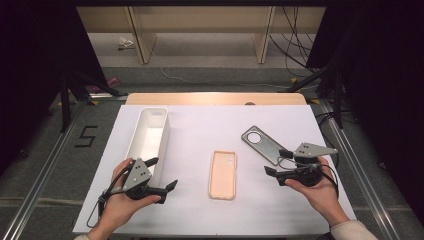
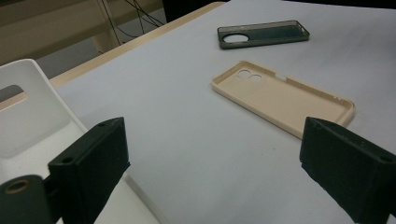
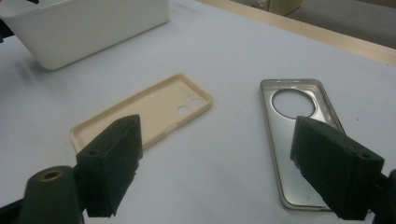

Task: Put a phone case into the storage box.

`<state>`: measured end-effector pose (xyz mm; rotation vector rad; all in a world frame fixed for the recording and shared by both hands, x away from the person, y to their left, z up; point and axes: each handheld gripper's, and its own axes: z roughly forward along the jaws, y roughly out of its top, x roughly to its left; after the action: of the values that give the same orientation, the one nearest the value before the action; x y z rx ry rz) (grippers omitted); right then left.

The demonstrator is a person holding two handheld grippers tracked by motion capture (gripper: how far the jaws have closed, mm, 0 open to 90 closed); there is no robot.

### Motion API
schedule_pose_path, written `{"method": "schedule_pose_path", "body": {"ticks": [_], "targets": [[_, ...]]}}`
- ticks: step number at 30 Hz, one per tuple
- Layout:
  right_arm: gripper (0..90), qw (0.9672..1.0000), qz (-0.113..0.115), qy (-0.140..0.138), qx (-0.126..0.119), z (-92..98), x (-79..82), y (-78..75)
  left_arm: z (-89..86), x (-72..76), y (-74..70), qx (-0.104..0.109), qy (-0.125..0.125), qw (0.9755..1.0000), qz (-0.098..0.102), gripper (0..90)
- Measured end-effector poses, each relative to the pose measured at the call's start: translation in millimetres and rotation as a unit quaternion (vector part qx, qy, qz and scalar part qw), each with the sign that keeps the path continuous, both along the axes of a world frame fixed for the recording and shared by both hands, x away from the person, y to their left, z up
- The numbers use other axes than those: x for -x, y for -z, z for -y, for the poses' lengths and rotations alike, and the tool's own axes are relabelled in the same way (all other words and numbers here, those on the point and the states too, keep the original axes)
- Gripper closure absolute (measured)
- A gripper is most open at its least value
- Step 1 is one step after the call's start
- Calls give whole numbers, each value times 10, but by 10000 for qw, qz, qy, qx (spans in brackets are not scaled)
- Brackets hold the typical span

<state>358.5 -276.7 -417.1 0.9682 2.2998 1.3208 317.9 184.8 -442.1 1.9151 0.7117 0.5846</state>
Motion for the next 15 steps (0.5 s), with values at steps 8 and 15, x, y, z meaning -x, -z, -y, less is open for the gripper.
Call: {"method": "schedule_pose_path", "body": {"ticks": [8,15], "targets": [[197,9999,27,109,56,-7,-78,-7,5,1,-3,-6,0,10000,11,81],[695,9976,-49,493,483,117,-349,-57,8,1,-6,2,6,10000,22,87]]}}
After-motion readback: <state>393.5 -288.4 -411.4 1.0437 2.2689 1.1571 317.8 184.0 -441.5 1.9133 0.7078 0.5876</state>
